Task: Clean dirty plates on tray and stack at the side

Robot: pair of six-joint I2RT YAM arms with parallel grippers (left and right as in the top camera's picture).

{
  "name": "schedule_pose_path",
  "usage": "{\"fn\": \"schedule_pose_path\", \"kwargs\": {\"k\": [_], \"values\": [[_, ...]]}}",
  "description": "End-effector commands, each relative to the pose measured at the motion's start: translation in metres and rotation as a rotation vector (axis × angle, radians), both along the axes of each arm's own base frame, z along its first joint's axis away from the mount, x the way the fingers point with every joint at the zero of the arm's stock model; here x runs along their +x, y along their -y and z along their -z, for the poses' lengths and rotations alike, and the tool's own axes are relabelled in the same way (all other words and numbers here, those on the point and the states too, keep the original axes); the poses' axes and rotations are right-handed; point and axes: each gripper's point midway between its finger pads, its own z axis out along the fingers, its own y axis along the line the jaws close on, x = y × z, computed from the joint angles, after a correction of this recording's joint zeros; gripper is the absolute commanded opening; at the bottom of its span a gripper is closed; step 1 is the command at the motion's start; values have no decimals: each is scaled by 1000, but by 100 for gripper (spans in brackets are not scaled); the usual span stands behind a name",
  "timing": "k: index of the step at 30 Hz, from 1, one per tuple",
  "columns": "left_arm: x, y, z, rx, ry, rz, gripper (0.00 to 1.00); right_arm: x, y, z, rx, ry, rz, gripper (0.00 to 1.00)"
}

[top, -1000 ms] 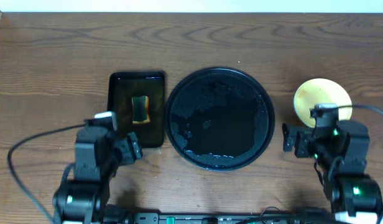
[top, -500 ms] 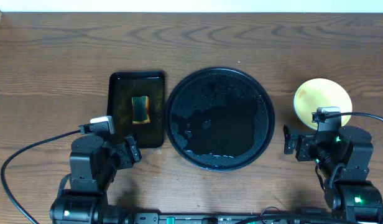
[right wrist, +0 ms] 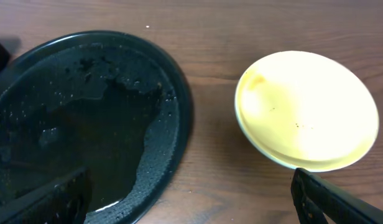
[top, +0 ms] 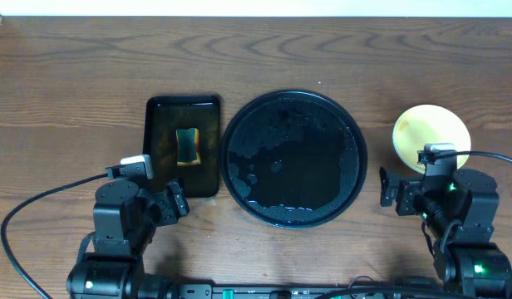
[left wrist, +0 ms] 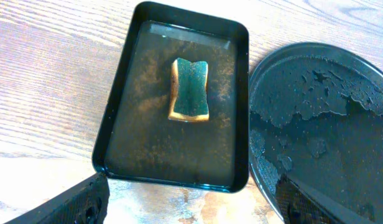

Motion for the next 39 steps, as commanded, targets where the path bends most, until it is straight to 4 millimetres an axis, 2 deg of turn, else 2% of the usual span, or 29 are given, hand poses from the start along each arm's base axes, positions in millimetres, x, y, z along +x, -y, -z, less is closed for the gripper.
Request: {"fn": "schedule_pose_path", "kwargs": {"k": [1,9,16,22,24,26,30,39], "values": [[-1,0,2,2,-3,-2,86,-6,6,-6,-52,46,15,99],[-1,0,2,2,-3,-2,86,-15,-11,-31,-30,351,-56,99],[-1,0,2,2,-3,-2,86,-8,-21,-37,-15,668,-89,99],[-1,0,2,2,-3,-2,86,-4,-21,-31,-15,814,-80,99],[-1,0,2,2,-3,-2,86,-2,-21,-26,-39,832,-87,99],[-1,0,2,2,-3,-2,86,-1,-22,-13,-53,780,-96,99],[-1,0,2,2,-3,-2,86,-1,-24,29,-46,609,-117,99],[-1,0,2,2,-3,-2,86,-1,-24,27,-43,614,-115,99]]}}
